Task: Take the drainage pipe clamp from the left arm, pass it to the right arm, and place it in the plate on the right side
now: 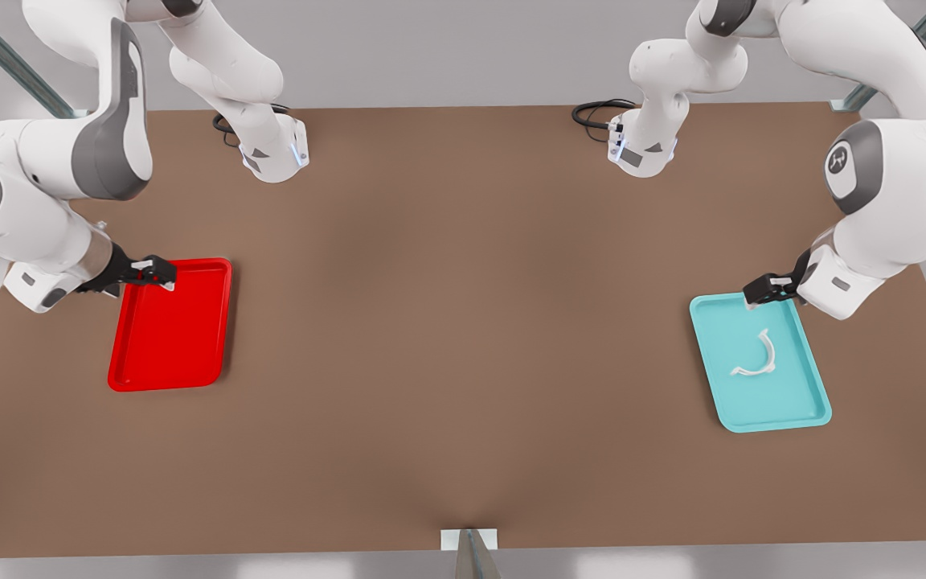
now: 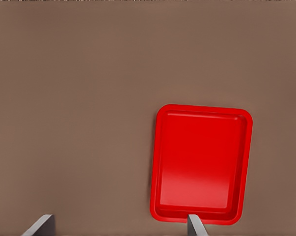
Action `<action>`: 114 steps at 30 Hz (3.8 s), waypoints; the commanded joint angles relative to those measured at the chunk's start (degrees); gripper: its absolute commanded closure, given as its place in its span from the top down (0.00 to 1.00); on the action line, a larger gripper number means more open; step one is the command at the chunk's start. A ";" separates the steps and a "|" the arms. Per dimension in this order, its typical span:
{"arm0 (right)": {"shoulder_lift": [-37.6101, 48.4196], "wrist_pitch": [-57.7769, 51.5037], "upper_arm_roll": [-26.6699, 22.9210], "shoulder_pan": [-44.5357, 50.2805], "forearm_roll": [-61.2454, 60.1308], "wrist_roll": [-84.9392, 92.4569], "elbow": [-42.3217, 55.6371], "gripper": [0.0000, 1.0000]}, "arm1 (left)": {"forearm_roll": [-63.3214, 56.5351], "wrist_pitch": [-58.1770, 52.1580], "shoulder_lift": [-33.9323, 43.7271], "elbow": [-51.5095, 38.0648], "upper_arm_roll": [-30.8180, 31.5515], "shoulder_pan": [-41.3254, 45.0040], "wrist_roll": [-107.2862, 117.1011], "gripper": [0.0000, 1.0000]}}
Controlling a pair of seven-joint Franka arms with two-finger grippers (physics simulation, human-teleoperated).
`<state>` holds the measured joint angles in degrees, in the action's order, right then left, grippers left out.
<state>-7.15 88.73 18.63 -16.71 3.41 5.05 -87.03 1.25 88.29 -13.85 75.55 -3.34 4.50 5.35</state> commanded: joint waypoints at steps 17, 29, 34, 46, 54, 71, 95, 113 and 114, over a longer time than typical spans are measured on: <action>-0.15 0.48 -0.08 -1.04 -2.70 -0.66 -0.24 1.00 | 18.44 54.44 -11.19 36.51 -18.20 -4.94 -25.30 1.00; -0.77 2.76 0.09 -0.87 -3.85 -0.66 0.11 1.00 | 18.44 54.44 -17.17 39.24 -17.84 -5.99 -25.39 0.96; -1.03 2.94 0.09 -0.96 -3.85 0.05 0.02 1.00 | 20.81 54.53 -18.66 38.44 -17.40 -5.99 -25.48 0.67; -0.94 2.32 0.09 -1.04 -3.85 0.31 0.02 1.00 | 20.90 55.23 -21.13 37.30 -17.40 -6.08 -25.39 0.38; -0.94 2.15 0.01 -1.04 -3.85 0.40 0.02 1.00 | 20.90 55.23 -21.39 37.30 -17.40 -6.08 -25.30 0.26; -0.94 2.15 -0.08 -1.04 -3.85 0.40 0.02 1.00 | 20.72 37.57 -20.60 23.15 -17.49 -3.36 -27.24 0.21; -14.21 5.04 1.67 10.99 -3.32 -1.27 10.47 1.00 | 25.20 51.54 -26.05 -0.49 -6.07 42.52 33.85 0.21; -20.36 10.06 4.93 20.93 -10.00 -1.71 10.65 1.00 | 25.20 56.20 -27.72 -1.72 -5.36 47.45 40.44 0.21; -21.50 10.23 4.75 20.84 -9.74 -1.18 11.44 1.00 | 25.20 56.20 -27.72 -1.72 -5.36 47.45 40.79 0.21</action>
<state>-28.56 98.25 23.44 4.22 -4.99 3.90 -75.81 26.20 143.60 -41.65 73.89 -8.70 51.83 33.00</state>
